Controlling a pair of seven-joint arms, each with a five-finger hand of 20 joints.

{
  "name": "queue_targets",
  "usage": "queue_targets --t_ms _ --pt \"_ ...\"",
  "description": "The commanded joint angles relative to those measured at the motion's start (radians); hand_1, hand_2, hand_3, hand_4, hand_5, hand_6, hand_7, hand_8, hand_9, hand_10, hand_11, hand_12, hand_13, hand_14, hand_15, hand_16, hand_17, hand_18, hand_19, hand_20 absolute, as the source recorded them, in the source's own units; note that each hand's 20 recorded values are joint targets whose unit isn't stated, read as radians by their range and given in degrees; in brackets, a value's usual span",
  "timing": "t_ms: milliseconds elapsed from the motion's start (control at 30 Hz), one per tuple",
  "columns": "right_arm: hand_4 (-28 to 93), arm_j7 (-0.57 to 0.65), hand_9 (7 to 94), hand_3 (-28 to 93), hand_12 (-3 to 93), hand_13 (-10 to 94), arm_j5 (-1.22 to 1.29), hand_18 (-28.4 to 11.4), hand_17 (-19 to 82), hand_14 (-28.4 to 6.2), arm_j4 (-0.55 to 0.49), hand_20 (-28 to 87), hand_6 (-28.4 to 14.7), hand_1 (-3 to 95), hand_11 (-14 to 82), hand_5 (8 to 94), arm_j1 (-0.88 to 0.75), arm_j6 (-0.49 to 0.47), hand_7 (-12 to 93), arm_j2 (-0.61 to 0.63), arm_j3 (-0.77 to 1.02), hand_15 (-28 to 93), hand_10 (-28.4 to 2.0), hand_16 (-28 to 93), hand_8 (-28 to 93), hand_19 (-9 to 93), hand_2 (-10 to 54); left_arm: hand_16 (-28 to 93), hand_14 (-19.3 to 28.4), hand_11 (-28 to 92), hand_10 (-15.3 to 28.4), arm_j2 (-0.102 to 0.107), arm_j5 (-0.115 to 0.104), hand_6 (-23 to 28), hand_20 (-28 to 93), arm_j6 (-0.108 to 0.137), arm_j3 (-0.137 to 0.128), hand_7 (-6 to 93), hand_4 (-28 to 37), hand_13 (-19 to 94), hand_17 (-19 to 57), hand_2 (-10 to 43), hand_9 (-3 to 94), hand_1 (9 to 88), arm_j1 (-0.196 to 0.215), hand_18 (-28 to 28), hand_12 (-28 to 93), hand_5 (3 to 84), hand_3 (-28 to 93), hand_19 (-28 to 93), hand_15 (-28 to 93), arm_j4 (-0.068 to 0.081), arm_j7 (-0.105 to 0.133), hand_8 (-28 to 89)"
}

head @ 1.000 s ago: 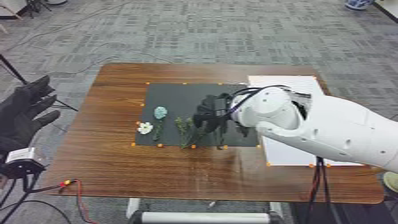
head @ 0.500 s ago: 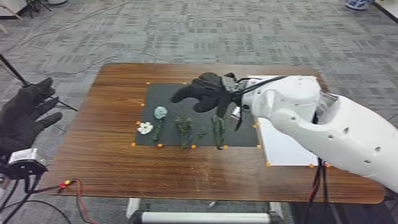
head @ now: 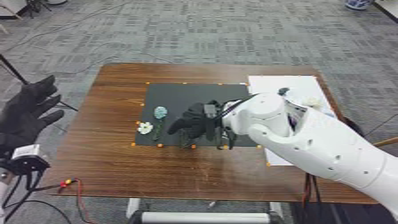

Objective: Arrange flowers

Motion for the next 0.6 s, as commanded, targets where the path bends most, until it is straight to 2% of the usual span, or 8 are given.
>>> queue_targets --t_ms 33,267,500,600 --pt "-9 0.000 78.0 93 32.6 73 -0.033 -23.2 33 -11.7 -0.027 53 4.3 20.9 67.2 36.4 0.063 -0.019 19 0.040 -0.084 85 -11.7 37 -15 84 23.4 -5 10.9 16 7.9 -0.018 0.000 1.2 11 -0.014 -0.023 18.8 -28.3 2 -13.6 -4.5 10.8 32.8 0.047 19.1 21 17.8 40 31 34 -0.020 0.011 -8" --pt "-8 0.024 78.4 93 32.5 73 -0.021 -23.6 33 -11.9 -0.023 53 4.6 20.5 67.4 38.6 0.110 0.005 19 0.062 -0.135 85 -11.8 37 -16 84 23.3 -5 10.9 16 7.9 -0.025 -0.002 1.2 11 -0.018 -0.032 18.8 -28.3 2 -13.6 -4.5 10.8 32.6 0.066 19.1 21 17.8 41 31 34 -0.026 0.017 -8" --pt "-8 0.027 78.5 93 32.5 73 -0.020 -23.6 33 -11.9 -0.029 53 4.7 20.5 67.5 39.5 0.105 0.028 19 0.063 -0.127 85 -11.8 37 -16 84 22.4 -5 10.9 16 7.9 -0.021 -0.001 1.2 11 -0.019 -0.028 19.0 -28.3 2 -13.6 -4.4 10.8 32.7 0.059 19.1 21 17.8 41 31 34 -0.023 0.013 -8" --pt "-8 0.019 78.5 93 32.5 73 -0.012 -23.6 33 -11.8 -0.025 53 4.7 20.6 67.6 39.8 0.090 0.008 20 0.055 -0.103 85 -11.8 38 -16 84 22.1 -5 10.9 16 7.9 -0.020 0.000 1.2 11 -0.021 -0.025 18.8 -28.3 2 -13.6 -4.4 10.8 32.6 0.054 19.1 21 17.9 41 31 34 -0.021 0.013 -8"
